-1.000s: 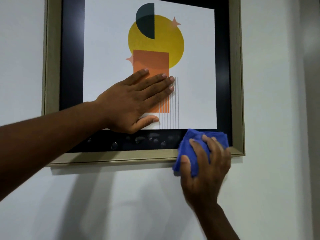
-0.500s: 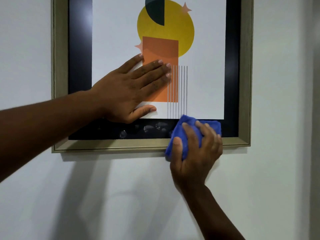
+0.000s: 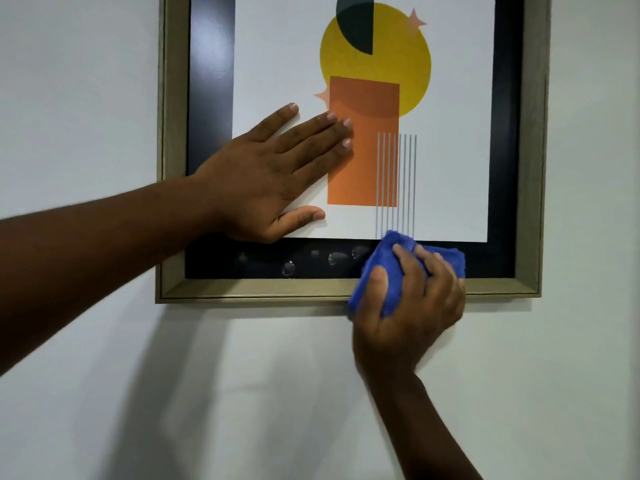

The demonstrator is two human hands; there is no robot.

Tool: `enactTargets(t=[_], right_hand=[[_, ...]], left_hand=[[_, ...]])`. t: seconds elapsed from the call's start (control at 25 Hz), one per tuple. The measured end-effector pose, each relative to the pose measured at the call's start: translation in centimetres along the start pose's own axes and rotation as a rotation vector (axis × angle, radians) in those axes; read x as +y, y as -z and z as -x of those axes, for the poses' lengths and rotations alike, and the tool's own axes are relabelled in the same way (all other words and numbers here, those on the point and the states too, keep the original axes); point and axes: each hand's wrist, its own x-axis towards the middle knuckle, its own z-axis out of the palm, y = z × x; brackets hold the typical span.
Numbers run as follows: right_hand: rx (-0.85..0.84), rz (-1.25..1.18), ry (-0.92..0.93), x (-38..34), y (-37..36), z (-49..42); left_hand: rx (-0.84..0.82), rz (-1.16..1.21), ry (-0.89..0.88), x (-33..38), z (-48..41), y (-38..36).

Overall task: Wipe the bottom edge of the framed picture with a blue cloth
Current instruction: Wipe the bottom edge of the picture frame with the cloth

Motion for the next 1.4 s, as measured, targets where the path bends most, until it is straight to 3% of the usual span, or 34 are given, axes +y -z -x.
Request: enactTargets(t=[0.04,0.16,0.2,0.32,0.48,0.64,0.76,0.92,1.08,1.2,1.4], right_hand=[[0.006,-0.004,-0.05,-1.2,-0.4,0.2],[-0.073,0.001,0.218,-1.6,0.0,2.0],[-0.066,-0.001,0.228,-1.3,0.1,2.1],[0.012,-0.014,-0.042,-4.0,-1.5,1.5],[-0.07,-0.026,0.226,-4.2,-1.0,3.4],[-0.015,-0.02,0.021,-6.6,-2.2,3.2],[-0.111,-0.022,0.256,-6.3,-1.5,4.2],[-0.116,0.007,0.128,-8.2,-2.3,4.3],[-0.165,-0.011,0.245,-9.0,-2.2,5.2],[-0.11,0.002,0.064,-10.4,-3.0,4.8],[-0.26,0.029,0.263,-13.8,-3.8,6.2]], left_hand=[[0.001,0.006,-0.004,-0.2,0.0,0.0],[-0.003,0.02,-0.015,-0.7,-0.2,0.2],[-0.002,0.013,-0.008,-1.0,-0.1,0.1],[0.008,-0.001,-0.005,-1.5,0.0,0.1],[-0.014,0.014,-0.048,-1.8,0.6,0.4],[-0.04,0.015,-0.064,-2.4,1.5,0.7],[-0.032,0.018,-0.071,-2.7,1.6,0.9],[-0.054,0.011,-0.056,-3.4,1.8,0.9],[-0.027,0.025,-0.028,-3.5,1.5,0.9],[-0.037,0.025,0.0,-3.4,1.7,0.8],[-0.024,0.008,-0.014,-3.4,1.7,0.6]])
